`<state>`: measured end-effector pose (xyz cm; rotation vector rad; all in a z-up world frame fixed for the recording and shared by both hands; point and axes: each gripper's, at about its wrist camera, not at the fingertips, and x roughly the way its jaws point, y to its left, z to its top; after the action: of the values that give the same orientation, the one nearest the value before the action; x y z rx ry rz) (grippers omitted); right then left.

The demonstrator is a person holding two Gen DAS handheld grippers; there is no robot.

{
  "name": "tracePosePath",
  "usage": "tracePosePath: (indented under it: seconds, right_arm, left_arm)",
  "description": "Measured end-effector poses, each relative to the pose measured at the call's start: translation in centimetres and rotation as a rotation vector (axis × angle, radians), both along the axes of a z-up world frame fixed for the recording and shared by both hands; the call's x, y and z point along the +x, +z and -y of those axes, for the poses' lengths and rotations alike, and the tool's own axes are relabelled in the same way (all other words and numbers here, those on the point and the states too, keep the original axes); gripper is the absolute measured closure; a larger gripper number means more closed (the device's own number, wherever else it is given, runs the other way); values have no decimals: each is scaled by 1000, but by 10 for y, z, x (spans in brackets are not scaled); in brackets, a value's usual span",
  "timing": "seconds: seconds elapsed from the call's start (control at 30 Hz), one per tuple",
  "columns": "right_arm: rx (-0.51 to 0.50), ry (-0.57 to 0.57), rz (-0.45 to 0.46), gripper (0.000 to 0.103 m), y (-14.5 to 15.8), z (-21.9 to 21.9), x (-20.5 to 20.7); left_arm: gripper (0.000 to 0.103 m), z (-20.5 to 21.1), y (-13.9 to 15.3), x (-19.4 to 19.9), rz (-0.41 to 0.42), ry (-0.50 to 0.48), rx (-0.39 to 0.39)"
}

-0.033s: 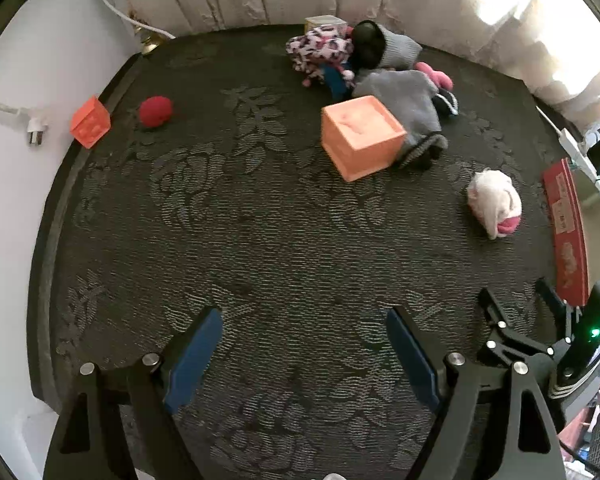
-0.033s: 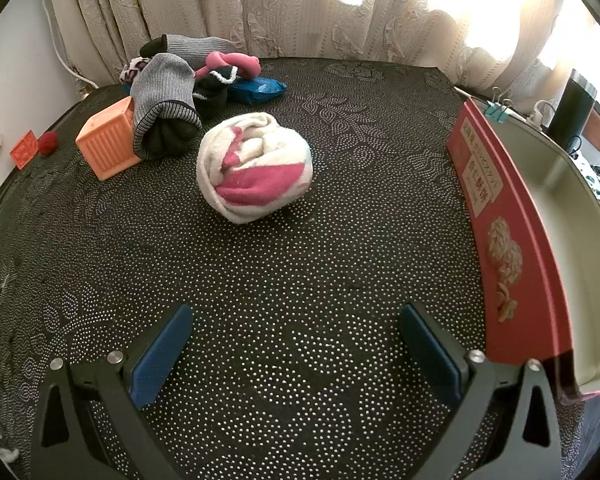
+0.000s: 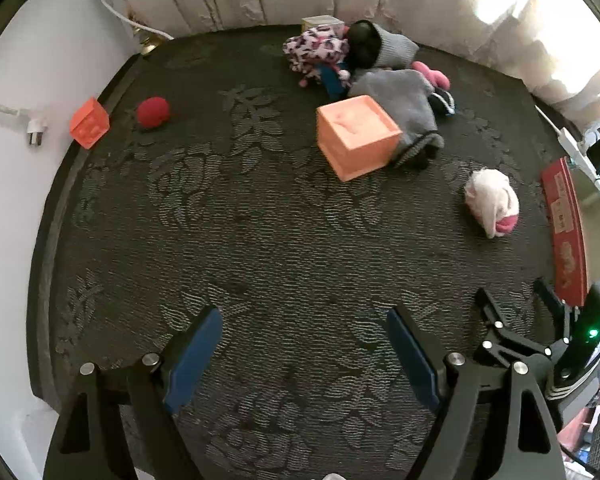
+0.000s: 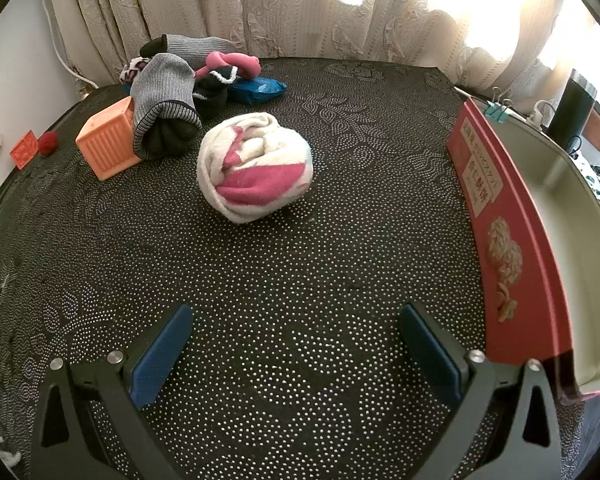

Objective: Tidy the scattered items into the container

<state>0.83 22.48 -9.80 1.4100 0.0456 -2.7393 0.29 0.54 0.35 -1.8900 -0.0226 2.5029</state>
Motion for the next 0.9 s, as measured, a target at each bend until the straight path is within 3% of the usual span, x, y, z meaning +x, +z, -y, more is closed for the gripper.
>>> tracePosePath:
  seconds: [0.9]
  right_arm:
    - [3, 0, 1, 0, -1, 0, -1]
  left_arm:
    - [17, -51, 36, 30, -49, 113, -92]
